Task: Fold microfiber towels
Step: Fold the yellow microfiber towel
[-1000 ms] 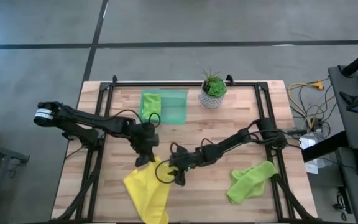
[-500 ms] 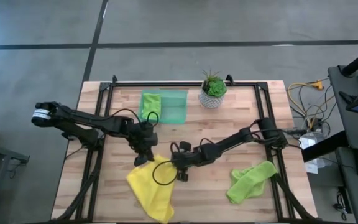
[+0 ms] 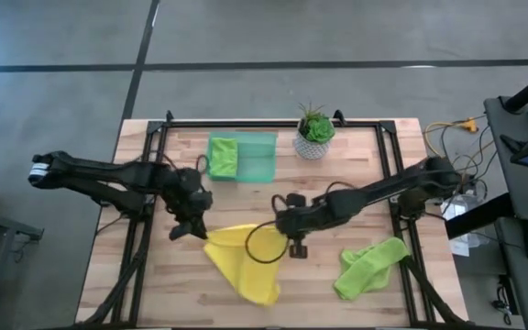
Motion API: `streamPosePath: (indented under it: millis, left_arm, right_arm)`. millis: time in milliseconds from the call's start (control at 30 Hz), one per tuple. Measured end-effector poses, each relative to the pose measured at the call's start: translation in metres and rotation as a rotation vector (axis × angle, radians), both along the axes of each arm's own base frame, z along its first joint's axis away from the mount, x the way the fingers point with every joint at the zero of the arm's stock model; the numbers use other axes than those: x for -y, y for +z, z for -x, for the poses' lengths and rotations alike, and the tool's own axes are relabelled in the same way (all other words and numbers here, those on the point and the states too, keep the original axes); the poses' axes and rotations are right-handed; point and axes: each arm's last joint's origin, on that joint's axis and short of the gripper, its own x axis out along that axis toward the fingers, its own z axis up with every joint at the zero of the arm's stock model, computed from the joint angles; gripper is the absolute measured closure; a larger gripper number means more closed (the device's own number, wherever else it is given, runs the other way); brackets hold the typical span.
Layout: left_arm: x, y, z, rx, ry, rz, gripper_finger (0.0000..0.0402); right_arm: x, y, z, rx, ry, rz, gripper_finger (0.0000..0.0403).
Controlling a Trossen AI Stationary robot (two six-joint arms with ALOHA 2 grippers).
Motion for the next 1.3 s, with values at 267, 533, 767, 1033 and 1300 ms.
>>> streamPosePath:
  millis: [267, 533, 767, 1033, 1300]
  left_arm:
    - [0.007, 0.066, 0.029, 0.172, -0.002, 0.293, 0.0402]
    - [0.022, 0.137, 0.032, 0.427, -0.017, 0.688, 0.0402]
    - [0.061, 0.144, 0.009, 0.305, -0.155, 0.712, 0.0402]
    - [0.06, 0.125, -0.007, 0.274, -0.189, 0.583, 0.0402]
    - [0.009, 0.071, -0.006, 0.073, 0.044, 0.102, 0.0402]
  right_arm:
    - [-0.011, 0.114, 0.062, 0.277, 0.005, -0.206, 0.0394]
    - [-0.038, 0.204, 0.089, 0.457, 0.084, -0.477, 0.0394]
    - [-0.054, 0.242, 0.09, 0.448, 0.146, -0.621, 0.0394]
    - [-0.05, 0.224, 0.085, 0.223, 0.169, -0.595, 0.0394]
    - [0.006, 0.15, 0.078, -0.012, 0.021, -0.39, 0.0394]
